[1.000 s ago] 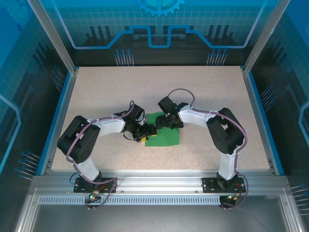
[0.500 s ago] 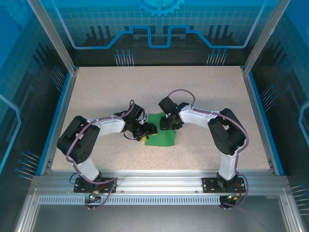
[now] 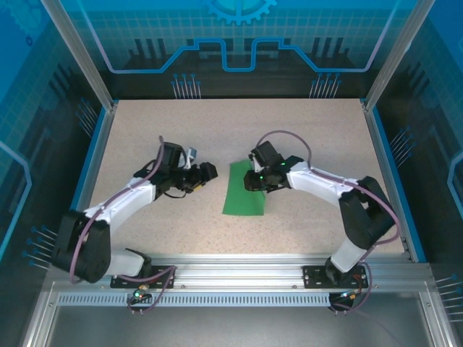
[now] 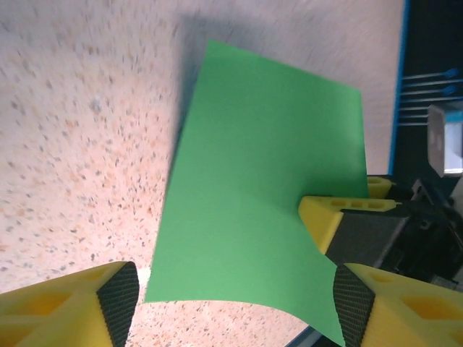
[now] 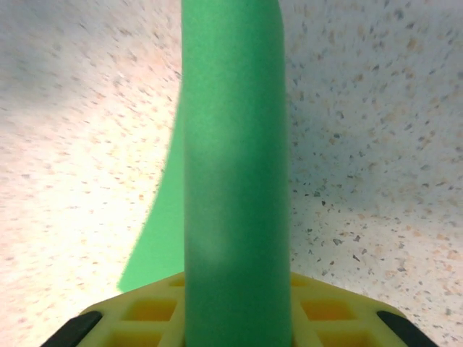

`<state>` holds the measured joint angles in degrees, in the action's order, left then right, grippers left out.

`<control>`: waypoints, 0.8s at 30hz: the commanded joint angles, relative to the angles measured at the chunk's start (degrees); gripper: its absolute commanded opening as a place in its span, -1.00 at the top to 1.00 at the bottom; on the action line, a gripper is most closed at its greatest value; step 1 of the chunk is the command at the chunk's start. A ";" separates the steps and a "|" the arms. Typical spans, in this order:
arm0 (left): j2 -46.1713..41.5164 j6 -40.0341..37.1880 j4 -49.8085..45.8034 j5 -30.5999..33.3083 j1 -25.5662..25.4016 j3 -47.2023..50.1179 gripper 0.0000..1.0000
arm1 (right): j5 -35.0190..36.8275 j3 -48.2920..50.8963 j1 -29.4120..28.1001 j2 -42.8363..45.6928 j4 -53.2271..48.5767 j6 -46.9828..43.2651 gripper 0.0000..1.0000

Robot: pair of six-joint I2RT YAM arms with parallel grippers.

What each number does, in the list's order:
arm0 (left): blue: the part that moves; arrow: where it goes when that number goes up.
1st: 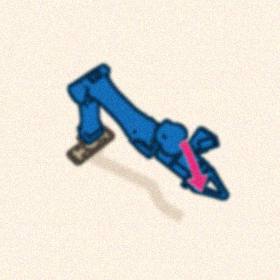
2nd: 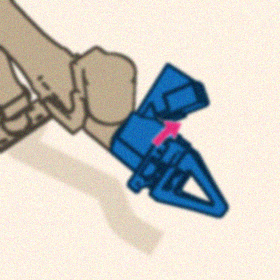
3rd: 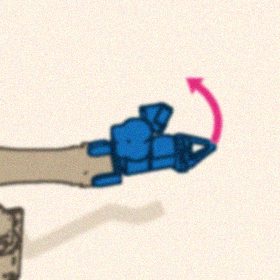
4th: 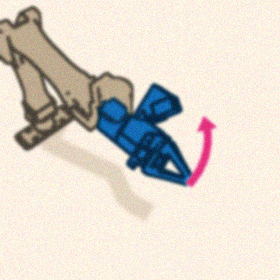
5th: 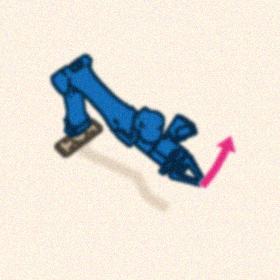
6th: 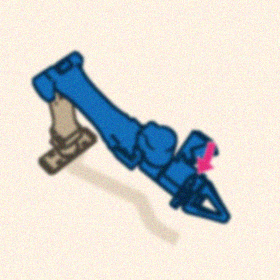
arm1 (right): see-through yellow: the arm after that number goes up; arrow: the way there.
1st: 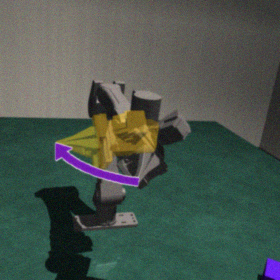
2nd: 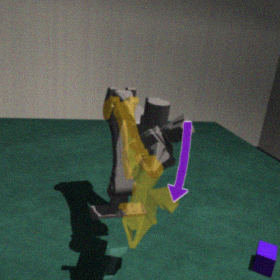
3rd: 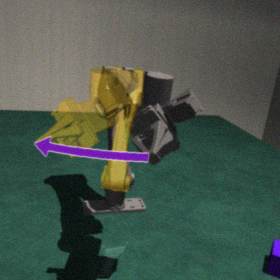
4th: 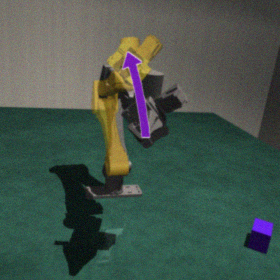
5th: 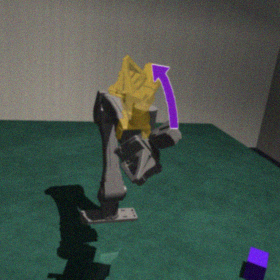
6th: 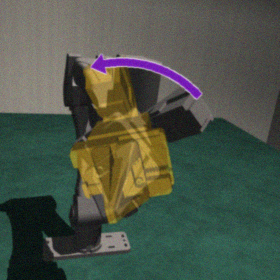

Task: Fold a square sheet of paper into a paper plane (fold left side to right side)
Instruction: Pick up the square sheet of paper from the center of the table.

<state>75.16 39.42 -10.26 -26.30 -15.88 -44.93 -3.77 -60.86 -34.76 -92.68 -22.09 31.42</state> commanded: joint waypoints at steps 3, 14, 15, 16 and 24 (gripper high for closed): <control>-8.57 -0.84 10.05 -7.89 4.06 3.12 -0.66 | -12.45 2.77 4.40 9.39 6.44 -4.68 0.46; -13.15 1.14 28.88 -19.22 4.28 0.76 -0.85 | -29.53 -0.22 9.10 25.60 4.98 -8.88 0.45; -13.06 1.23 29.86 -20.20 4.28 0.38 -0.86 | -30.71 -0.69 9.11 26.24 4.95 -8.76 0.45; -12.87 1.29 30.59 -21.17 4.22 -0.03 -0.86 | -31.82 -1.20 9.03 26.88 4.95 -8.68 0.45; -10.97 -0.85 29.94 -24.75 1.04 -3.79 -0.87 | -38.16 -1.42 8.23 28.11 9.36 -6.12 0.45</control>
<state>63.26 40.34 17.91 -47.57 -13.43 -46.50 -37.52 -61.25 -26.24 -64.99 -15.11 24.43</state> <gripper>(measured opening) 0.936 0.274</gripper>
